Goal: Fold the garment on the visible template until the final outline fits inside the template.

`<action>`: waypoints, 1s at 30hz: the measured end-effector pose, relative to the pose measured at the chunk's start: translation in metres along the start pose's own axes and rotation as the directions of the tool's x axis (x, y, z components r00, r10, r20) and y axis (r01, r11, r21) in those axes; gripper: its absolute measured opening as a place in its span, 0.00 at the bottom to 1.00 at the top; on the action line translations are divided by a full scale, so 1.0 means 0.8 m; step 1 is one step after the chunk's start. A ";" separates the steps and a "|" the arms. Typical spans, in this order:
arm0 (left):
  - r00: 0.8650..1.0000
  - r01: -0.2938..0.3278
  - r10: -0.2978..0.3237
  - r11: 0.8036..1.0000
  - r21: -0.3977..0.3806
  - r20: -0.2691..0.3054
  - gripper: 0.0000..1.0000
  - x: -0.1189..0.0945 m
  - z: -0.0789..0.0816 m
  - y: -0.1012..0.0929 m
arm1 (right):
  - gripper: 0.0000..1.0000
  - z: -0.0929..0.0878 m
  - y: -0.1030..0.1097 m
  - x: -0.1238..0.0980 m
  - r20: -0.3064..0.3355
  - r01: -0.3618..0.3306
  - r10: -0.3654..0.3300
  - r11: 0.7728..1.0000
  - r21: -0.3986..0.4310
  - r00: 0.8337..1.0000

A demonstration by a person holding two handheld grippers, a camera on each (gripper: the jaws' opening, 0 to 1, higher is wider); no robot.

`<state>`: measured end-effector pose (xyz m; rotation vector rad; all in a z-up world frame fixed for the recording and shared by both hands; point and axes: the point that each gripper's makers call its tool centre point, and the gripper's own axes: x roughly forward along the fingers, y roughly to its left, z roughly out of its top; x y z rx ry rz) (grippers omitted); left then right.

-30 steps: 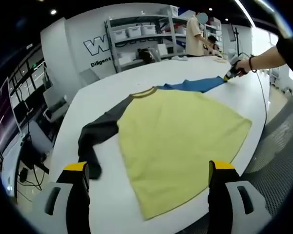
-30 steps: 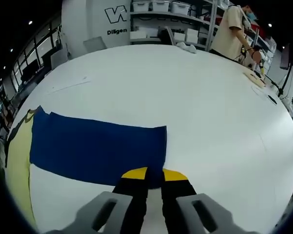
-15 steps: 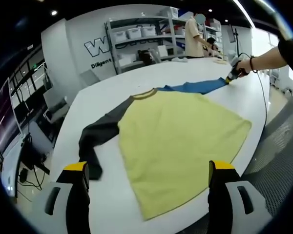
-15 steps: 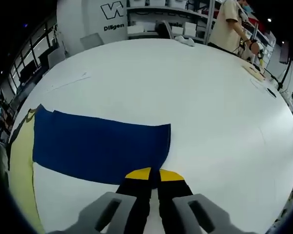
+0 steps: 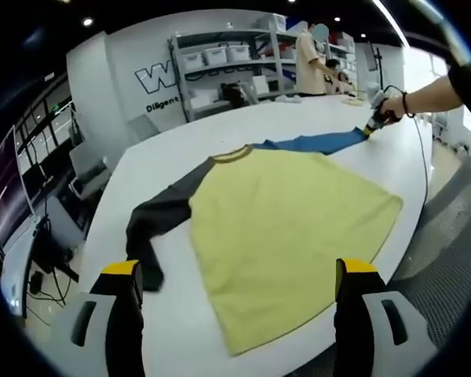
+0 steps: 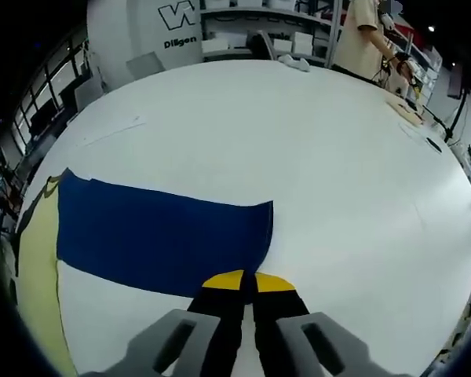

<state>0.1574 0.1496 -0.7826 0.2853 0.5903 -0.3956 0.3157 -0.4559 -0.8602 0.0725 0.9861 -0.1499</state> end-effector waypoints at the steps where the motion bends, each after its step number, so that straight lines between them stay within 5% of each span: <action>1: 1.000 0.005 -0.005 1.000 -0.001 -0.010 0.99 0.001 -0.002 -0.001 | 0.00 0.001 0.001 -0.002 0.002 0.003 -0.003 1.000 -0.002 1.000; 13: 1.000 0.010 -0.010 1.000 -0.006 -0.020 0.99 0.000 -0.004 -0.002 | 0.00 0.028 0.013 -0.032 0.052 0.004 -0.005 1.000 0.021 0.999; 30: 0.999 0.036 -0.035 0.999 0.010 -0.022 0.99 0.001 -0.004 -0.008 | 0.00 0.077 0.091 -0.081 0.144 -0.100 0.105 0.994 -0.040 0.984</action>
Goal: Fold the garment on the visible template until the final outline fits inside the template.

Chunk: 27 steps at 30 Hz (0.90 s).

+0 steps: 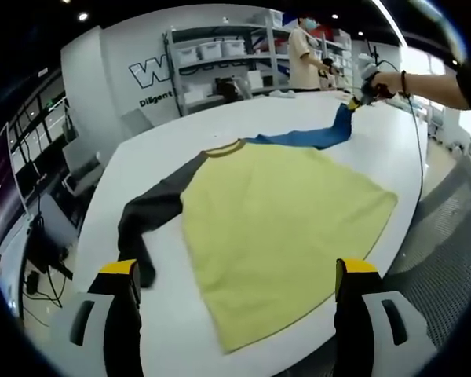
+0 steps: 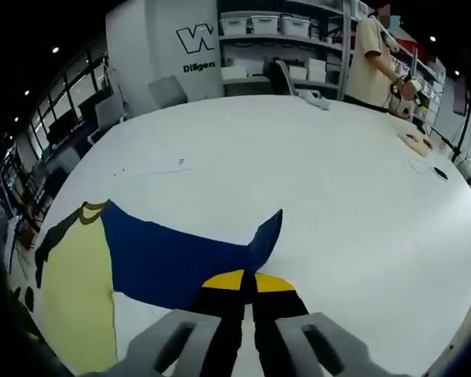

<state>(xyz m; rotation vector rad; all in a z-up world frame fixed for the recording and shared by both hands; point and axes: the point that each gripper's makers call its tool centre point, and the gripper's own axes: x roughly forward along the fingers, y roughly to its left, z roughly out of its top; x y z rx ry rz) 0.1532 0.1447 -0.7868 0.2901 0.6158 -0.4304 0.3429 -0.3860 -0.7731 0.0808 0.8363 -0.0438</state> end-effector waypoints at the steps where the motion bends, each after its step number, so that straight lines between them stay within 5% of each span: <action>1: 1.000 0.001 -0.001 1.000 0.001 0.000 0.99 0.000 0.000 0.000 | 0.00 0.003 0.004 -0.001 0.004 -0.006 0.006 1.000 -0.005 1.000; 17: 1.000 0.010 -0.010 1.000 0.005 -0.002 0.99 0.001 -0.002 -0.001 | 0.00 0.053 0.124 -0.033 0.026 -0.154 0.159 0.977 -0.146 0.987; 27: 1.000 0.021 -0.020 1.000 0.021 -0.016 0.99 0.002 -0.005 -0.004 | 0.00 0.062 0.186 -0.037 0.011 -0.229 0.236 0.951 -0.209 0.972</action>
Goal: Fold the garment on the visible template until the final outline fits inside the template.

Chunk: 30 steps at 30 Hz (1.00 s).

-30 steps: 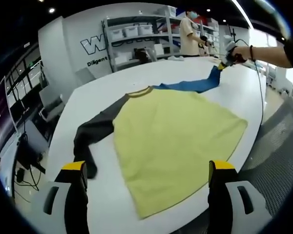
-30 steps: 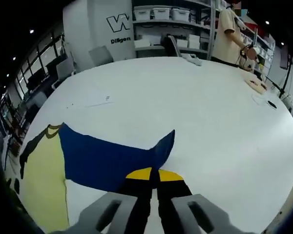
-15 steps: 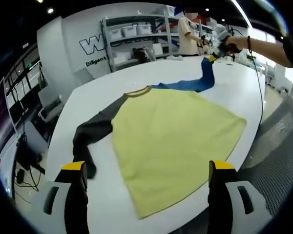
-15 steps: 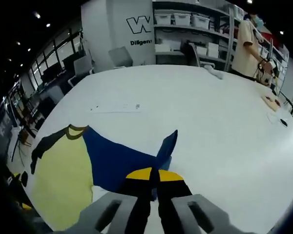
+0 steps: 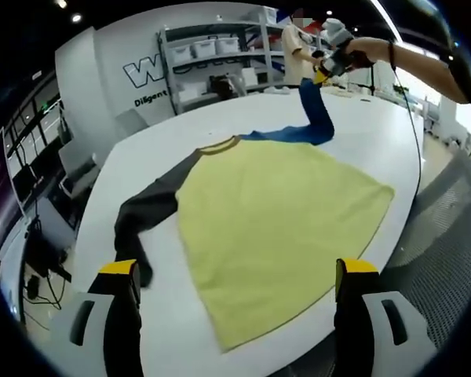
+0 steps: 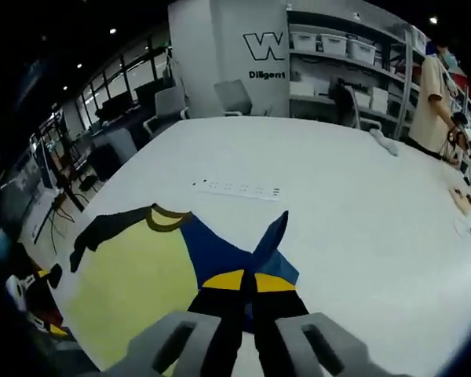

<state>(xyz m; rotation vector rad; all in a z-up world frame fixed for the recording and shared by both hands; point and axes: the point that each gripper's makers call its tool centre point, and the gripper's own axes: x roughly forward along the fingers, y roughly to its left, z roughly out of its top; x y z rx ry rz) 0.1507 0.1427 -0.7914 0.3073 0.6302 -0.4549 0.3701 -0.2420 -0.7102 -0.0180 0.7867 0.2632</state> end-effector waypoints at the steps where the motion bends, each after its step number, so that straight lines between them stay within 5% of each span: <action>1: 1.000 -0.001 0.001 1.000 -0.002 -0.001 0.99 0.000 0.000 0.001 | 0.00 0.001 0.007 0.001 -0.001 -0.007 0.007 1.000 -0.007 1.000; 30: 1.000 0.003 -0.002 0.999 -0.035 0.024 0.99 -0.004 0.004 0.002 | 0.00 0.042 0.190 0.055 0.023 -0.145 0.153 0.970 -0.194 0.988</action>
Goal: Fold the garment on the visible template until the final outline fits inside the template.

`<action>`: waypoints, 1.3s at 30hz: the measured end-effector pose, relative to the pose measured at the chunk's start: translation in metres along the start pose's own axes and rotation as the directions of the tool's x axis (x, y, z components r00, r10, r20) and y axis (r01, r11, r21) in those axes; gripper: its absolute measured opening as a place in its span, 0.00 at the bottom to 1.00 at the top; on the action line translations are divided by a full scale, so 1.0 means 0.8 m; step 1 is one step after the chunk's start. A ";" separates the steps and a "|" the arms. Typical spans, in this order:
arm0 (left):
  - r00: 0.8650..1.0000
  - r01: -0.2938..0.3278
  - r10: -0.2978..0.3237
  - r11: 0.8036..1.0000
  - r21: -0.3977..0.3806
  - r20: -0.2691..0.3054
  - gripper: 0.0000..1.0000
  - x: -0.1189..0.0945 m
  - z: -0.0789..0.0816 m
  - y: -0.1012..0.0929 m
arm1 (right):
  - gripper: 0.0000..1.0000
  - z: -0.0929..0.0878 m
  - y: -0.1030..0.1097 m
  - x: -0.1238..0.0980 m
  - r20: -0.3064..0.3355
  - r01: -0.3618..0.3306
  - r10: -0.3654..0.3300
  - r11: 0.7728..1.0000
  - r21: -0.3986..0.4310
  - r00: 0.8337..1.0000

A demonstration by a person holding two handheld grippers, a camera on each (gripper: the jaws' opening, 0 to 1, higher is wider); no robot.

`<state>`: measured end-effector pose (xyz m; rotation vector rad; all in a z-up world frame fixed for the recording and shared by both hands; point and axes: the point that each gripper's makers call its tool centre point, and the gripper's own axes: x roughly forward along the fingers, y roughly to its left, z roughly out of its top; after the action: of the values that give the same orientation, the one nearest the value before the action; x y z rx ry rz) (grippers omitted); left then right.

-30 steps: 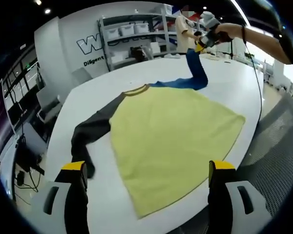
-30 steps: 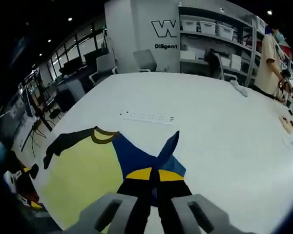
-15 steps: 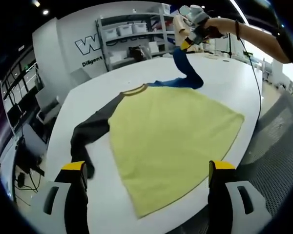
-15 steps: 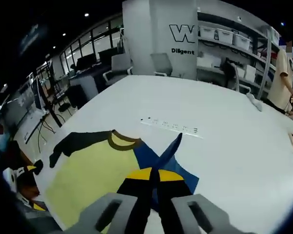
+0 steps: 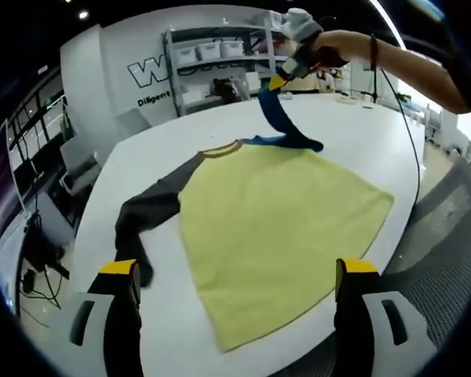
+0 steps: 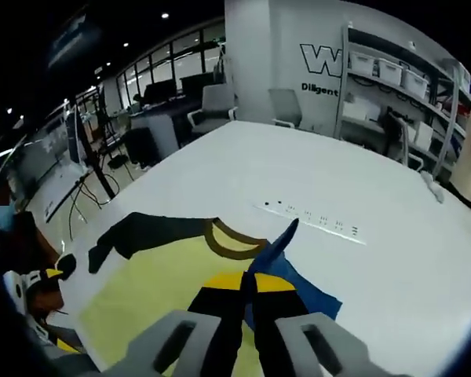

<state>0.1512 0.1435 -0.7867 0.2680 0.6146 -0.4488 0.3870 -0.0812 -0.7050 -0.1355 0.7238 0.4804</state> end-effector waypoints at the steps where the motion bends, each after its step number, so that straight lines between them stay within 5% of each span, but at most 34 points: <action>1: 1.000 0.000 0.000 1.000 0.000 0.000 0.99 0.000 0.000 0.000 | 0.00 0.006 0.006 0.010 -0.008 -0.016 0.016 1.000 -0.011 1.000; 14: 1.000 -0.017 0.018 0.999 -0.048 0.024 0.99 -0.004 0.003 0.009 | 0.00 0.023 0.074 0.065 -0.050 -0.080 0.076 0.994 -0.069 0.996; 31: 1.000 -0.029 0.029 0.999 -0.028 0.002 0.99 -0.003 -0.002 0.011 | 0.00 0.014 0.154 0.093 -0.088 -0.156 0.148 0.983 -0.101 0.985; 39: 1.000 -0.026 0.026 0.999 -0.021 -0.001 0.99 -0.002 -0.003 0.010 | 0.00 -0.013 0.185 0.117 -0.145 -0.185 0.163 0.971 -0.149 0.976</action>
<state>0.1527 0.1520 -0.7868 0.2561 0.6152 -0.4172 0.3717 0.0817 -0.7686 -0.2591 0.8305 0.7041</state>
